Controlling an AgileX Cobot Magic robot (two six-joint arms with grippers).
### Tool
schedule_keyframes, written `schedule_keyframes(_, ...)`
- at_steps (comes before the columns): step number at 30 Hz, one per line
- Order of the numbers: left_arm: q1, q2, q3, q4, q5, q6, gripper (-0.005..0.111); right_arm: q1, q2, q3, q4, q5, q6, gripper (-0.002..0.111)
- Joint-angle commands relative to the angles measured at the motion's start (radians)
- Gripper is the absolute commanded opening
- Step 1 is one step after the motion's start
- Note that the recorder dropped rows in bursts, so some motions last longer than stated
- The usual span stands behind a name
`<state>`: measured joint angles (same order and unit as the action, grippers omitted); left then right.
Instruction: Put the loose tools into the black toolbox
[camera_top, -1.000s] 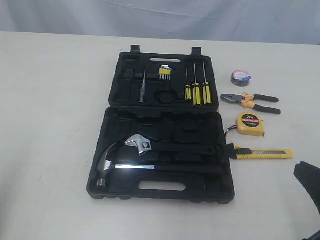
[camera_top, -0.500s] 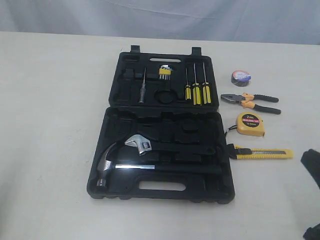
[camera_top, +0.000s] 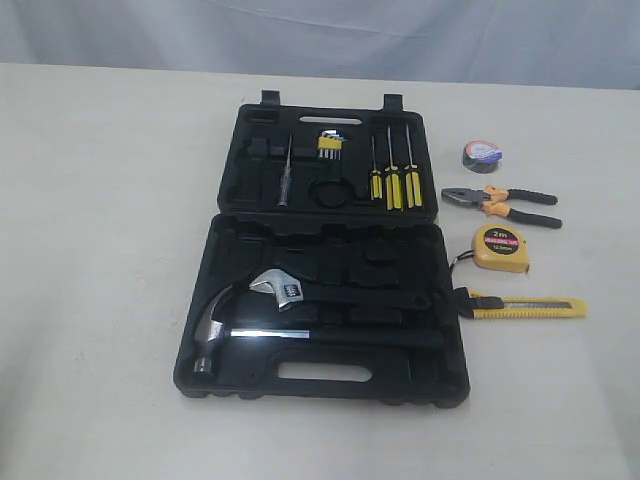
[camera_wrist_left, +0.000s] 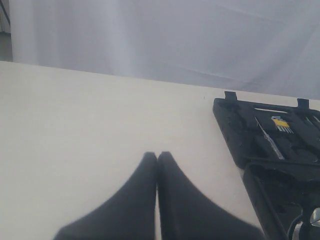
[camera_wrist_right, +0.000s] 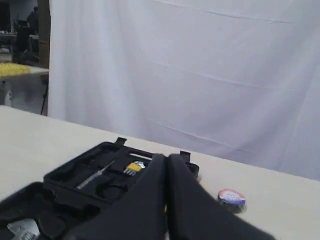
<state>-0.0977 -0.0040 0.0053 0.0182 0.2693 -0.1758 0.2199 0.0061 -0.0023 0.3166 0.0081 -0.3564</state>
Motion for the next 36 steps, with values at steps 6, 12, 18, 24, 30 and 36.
schedule_keyframes(6,-0.006,0.004,-0.005,0.004,0.001,0.0,0.0,-0.005,-0.006,0.002,0.291,-0.029,0.204,-0.001)
schedule_keyframes(12,-0.006,0.004,-0.005,0.004,0.001,0.0,0.0,-0.005,0.041,-0.124,0.298,0.146,0.203,-0.001)
schedule_keyframes(18,-0.006,0.004,-0.005,0.004,0.001,0.0,0.0,-0.005,0.415,-0.51,0.117,0.463,0.263,-0.001)
schedule_keyframes(24,-0.006,0.004,-0.005,0.004,0.001,0.0,0.0,-0.005,0.897,-0.982,-0.197,0.9,0.425,-0.001)
schedule_keyframes(30,-0.006,0.004,-0.005,0.004,0.001,0.0,0.0,-0.005,1.279,-1.224,-0.237,1.138,0.43,-0.001)
schedule_keyframes(36,-0.006,0.004,-0.005,0.004,0.001,0.0,0.0,-0.044,1.448,-1.176,-0.282,0.969,0.507,-0.001)
